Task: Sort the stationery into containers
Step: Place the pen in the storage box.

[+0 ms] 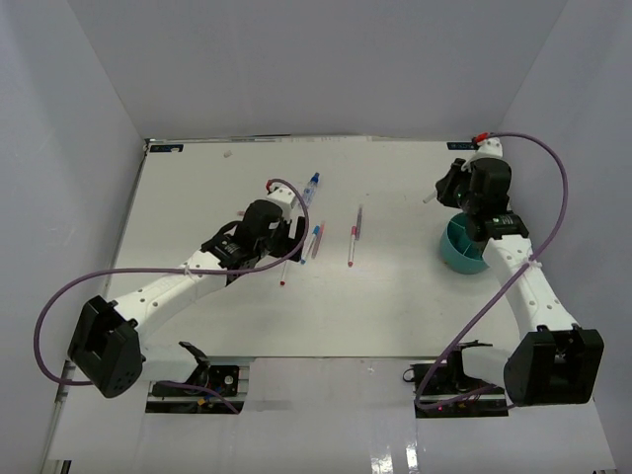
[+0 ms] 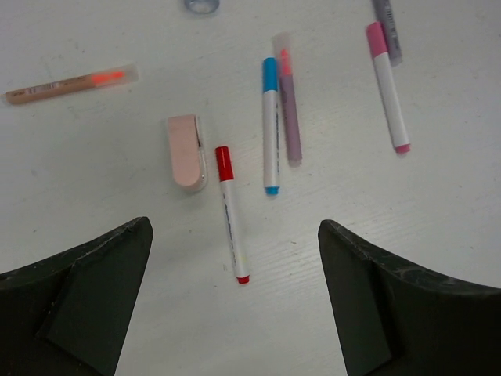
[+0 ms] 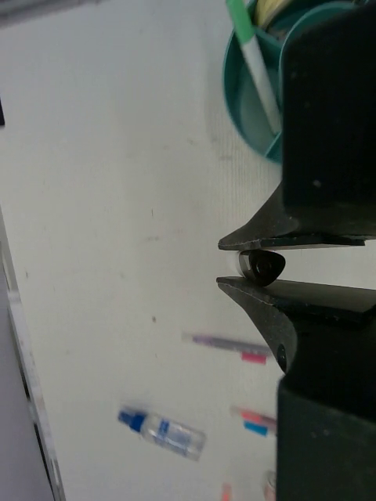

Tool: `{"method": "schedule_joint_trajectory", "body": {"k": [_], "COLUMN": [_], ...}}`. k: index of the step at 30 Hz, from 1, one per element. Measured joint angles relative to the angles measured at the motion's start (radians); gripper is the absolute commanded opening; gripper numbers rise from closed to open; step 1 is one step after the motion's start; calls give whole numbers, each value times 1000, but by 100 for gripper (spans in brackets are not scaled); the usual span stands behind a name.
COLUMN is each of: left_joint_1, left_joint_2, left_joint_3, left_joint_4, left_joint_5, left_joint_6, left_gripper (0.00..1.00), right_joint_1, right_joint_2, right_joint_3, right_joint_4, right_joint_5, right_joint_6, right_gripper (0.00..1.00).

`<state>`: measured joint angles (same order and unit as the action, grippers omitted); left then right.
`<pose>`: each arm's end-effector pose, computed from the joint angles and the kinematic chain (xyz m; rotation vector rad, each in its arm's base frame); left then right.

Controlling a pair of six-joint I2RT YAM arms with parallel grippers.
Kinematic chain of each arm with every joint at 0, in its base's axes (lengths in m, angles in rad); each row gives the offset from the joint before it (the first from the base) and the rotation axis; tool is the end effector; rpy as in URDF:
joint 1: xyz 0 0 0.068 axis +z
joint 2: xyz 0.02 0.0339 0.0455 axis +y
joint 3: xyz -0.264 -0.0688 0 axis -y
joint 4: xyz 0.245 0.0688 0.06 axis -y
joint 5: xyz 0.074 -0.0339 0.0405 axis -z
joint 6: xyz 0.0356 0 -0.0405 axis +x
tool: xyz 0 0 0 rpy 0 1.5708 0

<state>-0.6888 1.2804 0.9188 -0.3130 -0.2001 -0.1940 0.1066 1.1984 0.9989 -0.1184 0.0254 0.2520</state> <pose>0.2205 -0.1724 0.2679 0.4436 2.1976 -0.2566 0.2786 0.0289 0.3354 0.1550 1.8882 0.2208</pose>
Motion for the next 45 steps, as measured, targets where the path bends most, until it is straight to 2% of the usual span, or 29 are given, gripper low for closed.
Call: {"method": "schedule_joint_trajectory", "body": {"k": [4, 9, 16, 20, 26, 27, 30, 35, 40, 45], "left_joint_1": [40, 110, 121, 121, 121, 121, 121, 121, 121, 111], "left_joint_2": [17, 39, 40, 41, 51, 56, 74, 100, 137, 193], "left_joint_3": [0, 0, 0, 0, 0, 0, 0, 12, 55, 69], "left_joint_4": [-34, -63, -78, -80, -80, -80, -84, -105, -144, -185], "left_joint_5": [-41, -50, -50, -50, -50, -50, -46, -39, -10, 1], "left_joint_6": [-35, -61, -71, -71, -72, -74, -83, -135, -229, -317], "left_gripper": [98, 98, 98, 98, 98, 98, 98, 98, 98, 88], "right_joint_1": [-86, -184, -224, -235, -238, -238, -238, -238, -238, -238], "right_joint_2": [-2, 3, 56, 107, 136, 135, 131, 66, -84, -204], "right_joint_3": [-17, -49, -49, -49, -49, -49, -49, -49, -59, -100], "right_joint_4": [-16, -47, -43, -43, -43, -42, -45, -57, -57, -31], "right_joint_5": [90, 132, 140, 131, 126, 125, 121, 105, 48, -62], "right_joint_6": [-29, -35, -35, -35, -26, -29, -28, -28, -24, -18], "right_gripper": [9, 10, 13, 23, 54, 62, 72, 77, 85, 89]}}
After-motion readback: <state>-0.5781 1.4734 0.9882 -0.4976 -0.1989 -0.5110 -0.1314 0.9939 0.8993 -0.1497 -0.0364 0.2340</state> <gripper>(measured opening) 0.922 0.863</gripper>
